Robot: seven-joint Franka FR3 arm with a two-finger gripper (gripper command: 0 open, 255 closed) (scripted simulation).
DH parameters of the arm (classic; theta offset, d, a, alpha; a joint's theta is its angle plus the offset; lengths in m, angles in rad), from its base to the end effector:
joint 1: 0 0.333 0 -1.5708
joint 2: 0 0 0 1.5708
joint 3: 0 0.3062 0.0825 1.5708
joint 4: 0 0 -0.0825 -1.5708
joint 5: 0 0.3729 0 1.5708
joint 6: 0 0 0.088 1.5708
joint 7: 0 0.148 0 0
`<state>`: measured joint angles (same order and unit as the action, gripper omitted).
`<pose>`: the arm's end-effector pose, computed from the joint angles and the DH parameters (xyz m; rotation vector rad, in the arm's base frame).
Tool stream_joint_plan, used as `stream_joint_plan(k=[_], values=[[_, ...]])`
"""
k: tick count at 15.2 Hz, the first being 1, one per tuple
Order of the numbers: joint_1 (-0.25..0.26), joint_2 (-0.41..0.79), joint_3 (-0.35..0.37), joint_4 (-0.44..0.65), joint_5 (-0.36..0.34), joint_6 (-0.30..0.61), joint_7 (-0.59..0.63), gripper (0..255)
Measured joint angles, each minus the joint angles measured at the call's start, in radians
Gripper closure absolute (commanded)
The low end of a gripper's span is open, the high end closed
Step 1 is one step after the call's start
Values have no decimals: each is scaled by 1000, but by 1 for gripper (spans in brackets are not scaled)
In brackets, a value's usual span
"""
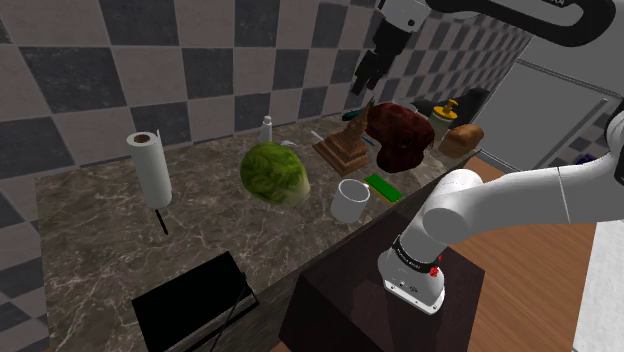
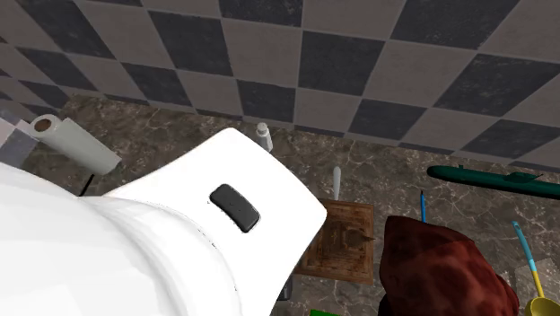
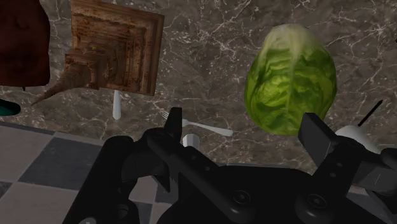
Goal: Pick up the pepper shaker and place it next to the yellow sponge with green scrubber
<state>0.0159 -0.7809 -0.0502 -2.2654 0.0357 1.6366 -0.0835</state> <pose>0.3169 -0.0103 0.5898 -3.0679 -0.0942 -0.2383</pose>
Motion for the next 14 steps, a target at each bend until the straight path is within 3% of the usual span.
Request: stream_joint_plan(k=[3, 14], values=[[0, 38, 9, 5, -1, 29, 12, 0], [-16, 412, 63, 105, -36, 266, 107, 0]])
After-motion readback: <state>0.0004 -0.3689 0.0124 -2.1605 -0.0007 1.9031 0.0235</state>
